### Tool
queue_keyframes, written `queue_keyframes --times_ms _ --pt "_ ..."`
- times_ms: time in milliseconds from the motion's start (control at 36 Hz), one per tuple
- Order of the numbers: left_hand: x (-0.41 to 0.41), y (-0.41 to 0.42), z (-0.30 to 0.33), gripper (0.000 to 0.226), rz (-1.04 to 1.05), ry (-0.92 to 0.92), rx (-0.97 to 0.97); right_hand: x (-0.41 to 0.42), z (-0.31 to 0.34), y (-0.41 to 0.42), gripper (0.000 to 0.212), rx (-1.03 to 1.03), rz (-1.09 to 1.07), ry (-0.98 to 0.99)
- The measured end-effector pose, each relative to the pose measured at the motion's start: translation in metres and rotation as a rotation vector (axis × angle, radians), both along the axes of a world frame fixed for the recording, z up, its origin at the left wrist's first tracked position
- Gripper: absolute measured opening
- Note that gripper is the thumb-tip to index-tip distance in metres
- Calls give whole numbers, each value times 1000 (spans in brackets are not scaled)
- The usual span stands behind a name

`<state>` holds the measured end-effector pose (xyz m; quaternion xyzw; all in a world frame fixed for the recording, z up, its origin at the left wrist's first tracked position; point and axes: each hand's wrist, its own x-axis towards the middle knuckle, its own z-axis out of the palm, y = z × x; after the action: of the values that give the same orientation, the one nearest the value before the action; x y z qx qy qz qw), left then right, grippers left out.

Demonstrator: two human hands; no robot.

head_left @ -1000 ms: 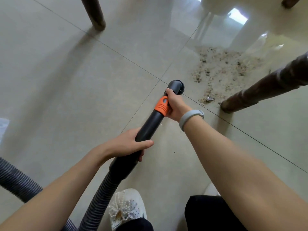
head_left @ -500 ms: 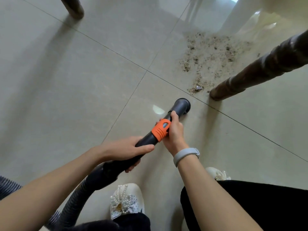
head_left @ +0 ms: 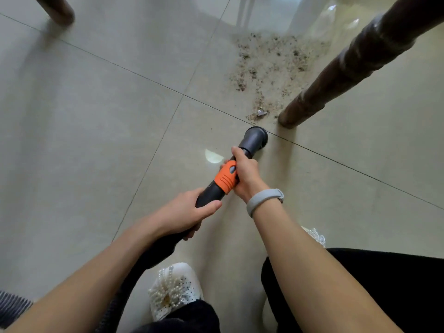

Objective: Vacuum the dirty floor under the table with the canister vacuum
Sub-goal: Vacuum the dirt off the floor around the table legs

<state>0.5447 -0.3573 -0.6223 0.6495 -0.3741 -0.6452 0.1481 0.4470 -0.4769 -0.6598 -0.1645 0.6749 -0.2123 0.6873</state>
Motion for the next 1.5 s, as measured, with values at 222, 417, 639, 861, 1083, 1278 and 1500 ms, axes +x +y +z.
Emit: queue_keyframes --times_ms 222,417,639,861,1083,1278,1500 --pt "-20 -23 1 25 -235 118 49 -54 0 7 22 20 -195 94" --pt "-67 -40 8 35 -487 43 56 -118 8 18 24 84 -470 -57" --pt "-63 -35 15 30 -494 -277 -8 -118 1 17 25 161 -465 -283" --pt "-69 11 22 38 -206 -380 138 -100 9 28 20 285 -191 -312" --pt "-69 77 40 52 -223 -639 211 -95 22 83 26 392 73 -233" --pt "-66 112 36 59 -81 -601 362 -74 18 114 23 404 213 -186" --pt "-37 195 46 102 28 -649 450 -34 15 190 32 493 379 -266"
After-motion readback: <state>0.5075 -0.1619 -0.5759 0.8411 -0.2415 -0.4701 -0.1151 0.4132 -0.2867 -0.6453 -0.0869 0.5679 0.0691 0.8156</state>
